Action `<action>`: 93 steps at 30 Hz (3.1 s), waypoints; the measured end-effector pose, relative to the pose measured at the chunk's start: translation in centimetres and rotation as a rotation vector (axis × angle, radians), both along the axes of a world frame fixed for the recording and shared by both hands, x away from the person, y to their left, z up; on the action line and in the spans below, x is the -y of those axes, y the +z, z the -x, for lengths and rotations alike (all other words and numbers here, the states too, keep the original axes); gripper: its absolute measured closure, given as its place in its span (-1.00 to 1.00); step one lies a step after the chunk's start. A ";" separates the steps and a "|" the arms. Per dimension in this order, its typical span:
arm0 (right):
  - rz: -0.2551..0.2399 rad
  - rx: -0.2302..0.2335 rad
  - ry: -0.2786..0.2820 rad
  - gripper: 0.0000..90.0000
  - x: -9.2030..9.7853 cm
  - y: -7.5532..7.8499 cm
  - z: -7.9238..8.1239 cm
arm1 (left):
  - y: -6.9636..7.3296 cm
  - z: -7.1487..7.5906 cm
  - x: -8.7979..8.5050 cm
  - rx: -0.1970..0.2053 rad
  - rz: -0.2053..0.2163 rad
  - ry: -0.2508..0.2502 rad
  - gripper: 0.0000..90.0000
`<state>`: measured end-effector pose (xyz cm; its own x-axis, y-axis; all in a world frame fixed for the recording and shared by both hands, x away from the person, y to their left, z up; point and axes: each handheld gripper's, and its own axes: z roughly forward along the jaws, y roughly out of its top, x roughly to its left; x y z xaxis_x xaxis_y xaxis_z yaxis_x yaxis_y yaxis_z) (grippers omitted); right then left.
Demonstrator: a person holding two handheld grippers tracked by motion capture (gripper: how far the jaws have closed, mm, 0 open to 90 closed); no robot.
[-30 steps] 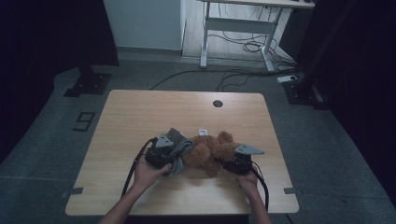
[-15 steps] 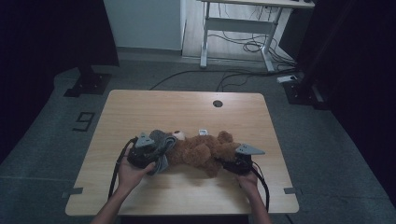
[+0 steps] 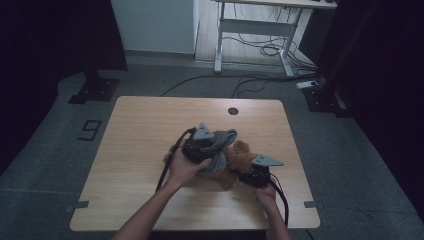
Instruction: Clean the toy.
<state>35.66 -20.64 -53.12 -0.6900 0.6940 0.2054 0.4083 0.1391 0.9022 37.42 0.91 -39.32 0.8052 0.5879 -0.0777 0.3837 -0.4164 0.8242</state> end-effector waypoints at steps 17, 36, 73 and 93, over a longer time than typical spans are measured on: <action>-0.054 -0.029 0.033 0.46 0.4 -0.5 0.0 | -5.6 0.7 1.4 -0.036 -0.079 -0.007 0.75; -0.045 -0.014 0.047 0.53 0.5 -0.3 0.1 | -7.6 3.1 -8.4 0.019 -0.110 0.143 0.76; -0.040 -0.012 0.040 0.56 0.7 -0.4 -0.1 | -0.5 2.8 -6.6 0.039 0.025 0.111 0.76; -0.026 -0.013 0.042 0.59 0.6 -0.4 0.0 | -5.1 1.2 1.0 -0.012 -0.182 0.040 0.76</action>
<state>35.64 -21.26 -53.51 -0.7157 0.6588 0.2316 0.4141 0.1333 0.9004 36.27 -0.08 -44.40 0.7805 0.6247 0.0236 0.4123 -0.5427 0.7318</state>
